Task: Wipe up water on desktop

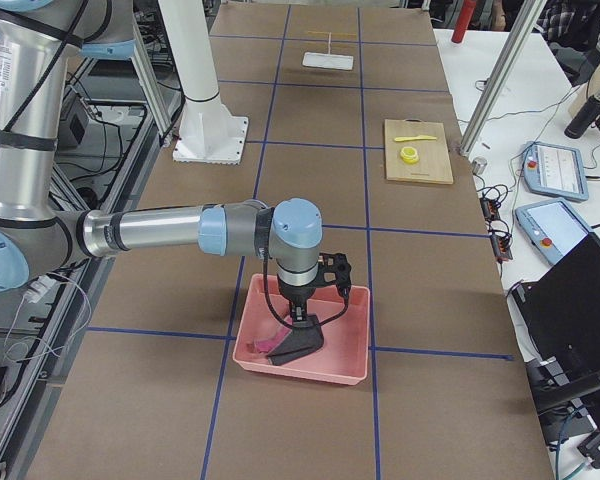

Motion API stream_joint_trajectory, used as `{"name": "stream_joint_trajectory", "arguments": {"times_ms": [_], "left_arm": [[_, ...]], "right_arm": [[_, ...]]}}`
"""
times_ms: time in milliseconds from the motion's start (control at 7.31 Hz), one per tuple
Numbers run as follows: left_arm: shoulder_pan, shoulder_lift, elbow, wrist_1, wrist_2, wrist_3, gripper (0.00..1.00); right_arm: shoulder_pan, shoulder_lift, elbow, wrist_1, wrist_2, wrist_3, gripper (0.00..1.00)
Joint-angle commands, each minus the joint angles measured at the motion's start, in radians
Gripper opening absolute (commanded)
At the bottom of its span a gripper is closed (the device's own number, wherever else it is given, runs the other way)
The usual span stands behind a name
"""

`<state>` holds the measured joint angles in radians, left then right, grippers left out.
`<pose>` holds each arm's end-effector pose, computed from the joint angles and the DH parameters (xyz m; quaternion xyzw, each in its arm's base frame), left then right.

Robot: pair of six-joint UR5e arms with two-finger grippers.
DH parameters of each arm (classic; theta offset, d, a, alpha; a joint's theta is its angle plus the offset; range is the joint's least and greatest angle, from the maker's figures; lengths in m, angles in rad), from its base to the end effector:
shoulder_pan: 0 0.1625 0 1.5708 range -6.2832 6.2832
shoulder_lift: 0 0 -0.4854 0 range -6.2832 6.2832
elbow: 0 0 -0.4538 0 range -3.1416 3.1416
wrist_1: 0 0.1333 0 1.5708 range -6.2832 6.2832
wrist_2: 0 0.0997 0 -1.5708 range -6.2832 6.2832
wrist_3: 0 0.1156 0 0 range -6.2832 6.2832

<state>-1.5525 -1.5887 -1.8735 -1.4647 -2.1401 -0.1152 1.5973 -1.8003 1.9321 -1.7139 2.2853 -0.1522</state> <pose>-0.0608 -0.5587 0.5787 0.0839 0.2854 -0.0162 0.9546 0.0691 -0.4365 0.6640 0.0259 -0.3488 -0.0569 0.9351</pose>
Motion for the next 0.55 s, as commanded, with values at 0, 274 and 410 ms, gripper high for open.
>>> {"name": "stream_joint_trajectory", "arguments": {"times_ms": [0,274,410], "left_arm": [[-0.021,0.073,0.016,-0.043,-0.003,0.057,0.99],[-0.02,0.096,0.083,-0.045,-0.004,0.057,0.99],[-0.018,0.104,0.08,-0.046,-0.006,0.049,0.99]], "right_arm": [[0.0,0.001,-0.04,0.002,0.052,0.002,1.0],[-0.008,0.045,-0.088,0.005,0.057,0.006,1.0],[-0.019,0.08,-0.09,0.002,0.078,0.052,1.0]]}}
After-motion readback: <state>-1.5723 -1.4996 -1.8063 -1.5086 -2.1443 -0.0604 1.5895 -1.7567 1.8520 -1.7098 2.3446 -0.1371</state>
